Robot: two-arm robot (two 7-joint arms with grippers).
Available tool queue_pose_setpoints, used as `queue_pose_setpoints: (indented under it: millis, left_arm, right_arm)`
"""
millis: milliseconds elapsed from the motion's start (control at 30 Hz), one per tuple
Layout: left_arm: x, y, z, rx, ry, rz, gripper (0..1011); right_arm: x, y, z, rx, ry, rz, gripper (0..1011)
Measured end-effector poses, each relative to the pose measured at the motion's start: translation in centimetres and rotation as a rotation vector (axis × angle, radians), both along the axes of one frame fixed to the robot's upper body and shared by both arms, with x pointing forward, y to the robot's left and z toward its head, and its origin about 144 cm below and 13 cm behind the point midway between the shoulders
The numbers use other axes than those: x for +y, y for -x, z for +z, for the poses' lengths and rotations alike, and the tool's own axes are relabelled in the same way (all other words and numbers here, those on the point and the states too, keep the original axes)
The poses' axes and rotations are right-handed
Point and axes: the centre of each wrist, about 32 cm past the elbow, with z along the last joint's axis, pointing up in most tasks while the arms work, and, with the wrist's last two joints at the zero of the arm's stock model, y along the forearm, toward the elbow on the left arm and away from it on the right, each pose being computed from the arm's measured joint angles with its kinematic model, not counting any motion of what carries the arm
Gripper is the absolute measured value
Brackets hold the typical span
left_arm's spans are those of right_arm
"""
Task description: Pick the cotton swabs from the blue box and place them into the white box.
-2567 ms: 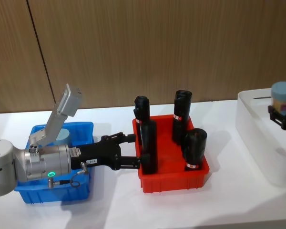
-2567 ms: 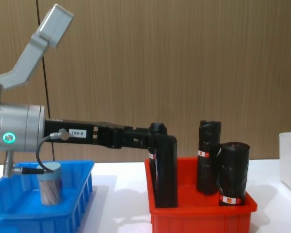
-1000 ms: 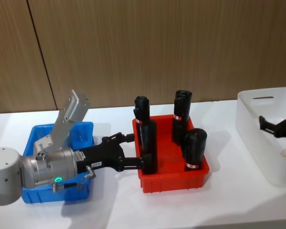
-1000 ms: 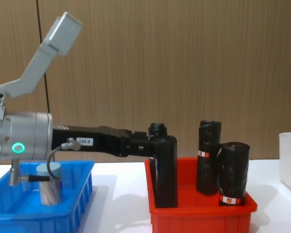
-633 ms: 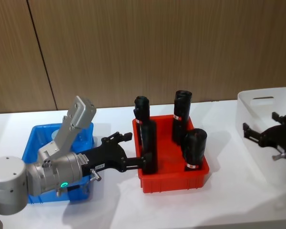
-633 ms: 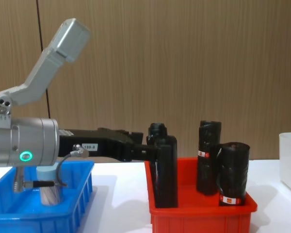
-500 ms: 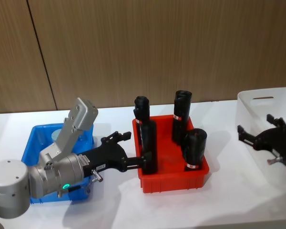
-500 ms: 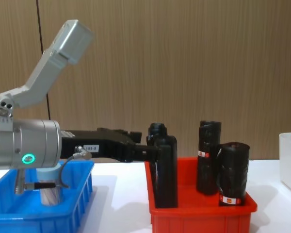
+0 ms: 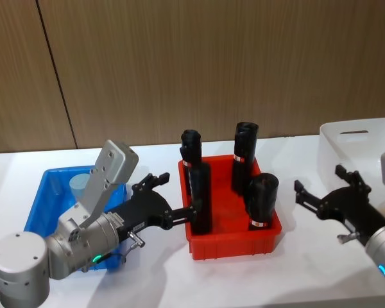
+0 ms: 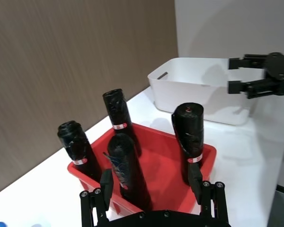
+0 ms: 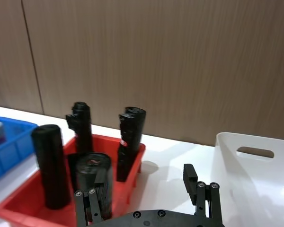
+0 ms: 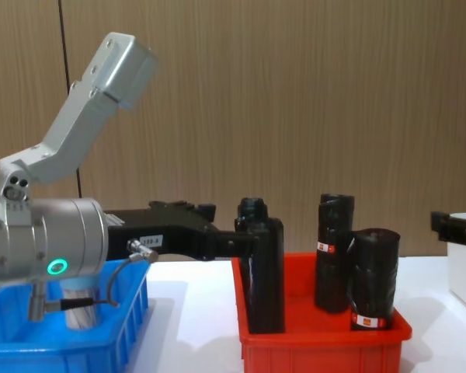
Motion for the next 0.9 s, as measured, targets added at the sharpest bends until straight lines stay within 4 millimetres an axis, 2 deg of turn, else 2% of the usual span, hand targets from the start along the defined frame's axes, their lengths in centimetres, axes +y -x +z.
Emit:
queue_pose_setpoints:
  millis: [167, 433, 900]
  left_arm:
    - [-0.6, 0.8, -0.2, -0.030, -0.001, 0.047, 1000]
    - [-1.3, 1.9, -0.5, -0.076, 0.002, 0.115, 1000]
    - [-2.8, 4.2, -0.9, -0.159, 0.020, 0.243, 1000]
  right_arm:
    - [1.6, 1.9, 0.2, -0.021, -0.038, 0.020, 1002]
    - [2.8, 3.4, 0.4, -0.036, -0.069, 0.032, 1002]
    - [2.9, 3.6, 0.4, -0.038, -0.074, 0.034, 1002]
